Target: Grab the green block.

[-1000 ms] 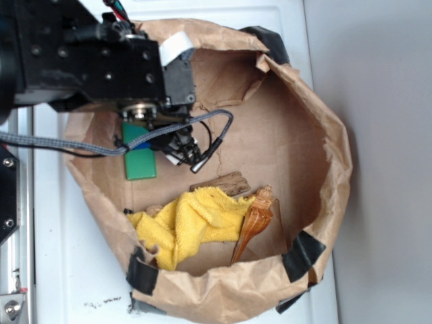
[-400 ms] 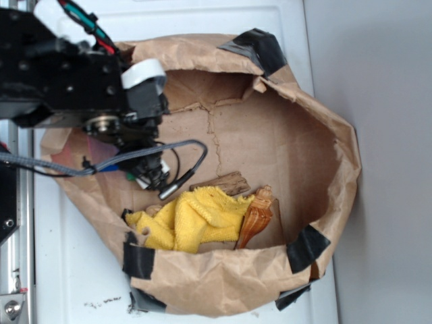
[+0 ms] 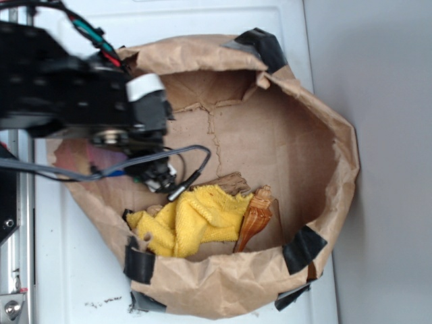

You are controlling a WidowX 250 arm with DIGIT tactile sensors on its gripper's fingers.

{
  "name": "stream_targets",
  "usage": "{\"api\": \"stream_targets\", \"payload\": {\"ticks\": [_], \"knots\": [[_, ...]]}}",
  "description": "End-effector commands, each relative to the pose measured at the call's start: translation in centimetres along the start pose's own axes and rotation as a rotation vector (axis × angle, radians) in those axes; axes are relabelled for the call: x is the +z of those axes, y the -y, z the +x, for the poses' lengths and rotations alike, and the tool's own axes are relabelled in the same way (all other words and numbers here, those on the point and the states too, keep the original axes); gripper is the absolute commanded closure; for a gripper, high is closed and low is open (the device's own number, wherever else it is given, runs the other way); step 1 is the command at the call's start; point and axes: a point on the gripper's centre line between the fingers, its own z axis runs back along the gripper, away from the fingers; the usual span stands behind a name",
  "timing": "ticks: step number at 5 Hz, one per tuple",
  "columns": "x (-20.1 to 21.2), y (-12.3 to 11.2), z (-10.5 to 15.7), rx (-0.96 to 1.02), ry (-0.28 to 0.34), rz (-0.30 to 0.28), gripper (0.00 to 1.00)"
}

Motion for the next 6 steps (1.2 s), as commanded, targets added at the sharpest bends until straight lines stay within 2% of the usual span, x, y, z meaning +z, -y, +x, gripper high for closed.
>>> {"api": "stream_targets", "payload": {"ticks": [1,2,3,4,5,6], "knots": [[-0.9,-0.2,0.6,0.108,0.075,0.034,1.00],[-0.8,-0.4,0.5,0.120,0.141,0.028,1.00],[-0.6,-0.6,0.5,0.126,0.179,0.027,1.00],[0.0,-0.5,0.5,0.121,0.161,0.029,0.46],[2.2,-0.9,0.9,0.179,0.090,0.000,0.00],[4.6,-1.0,0.5,0.262,0.049,-0.048,0.00]]}}
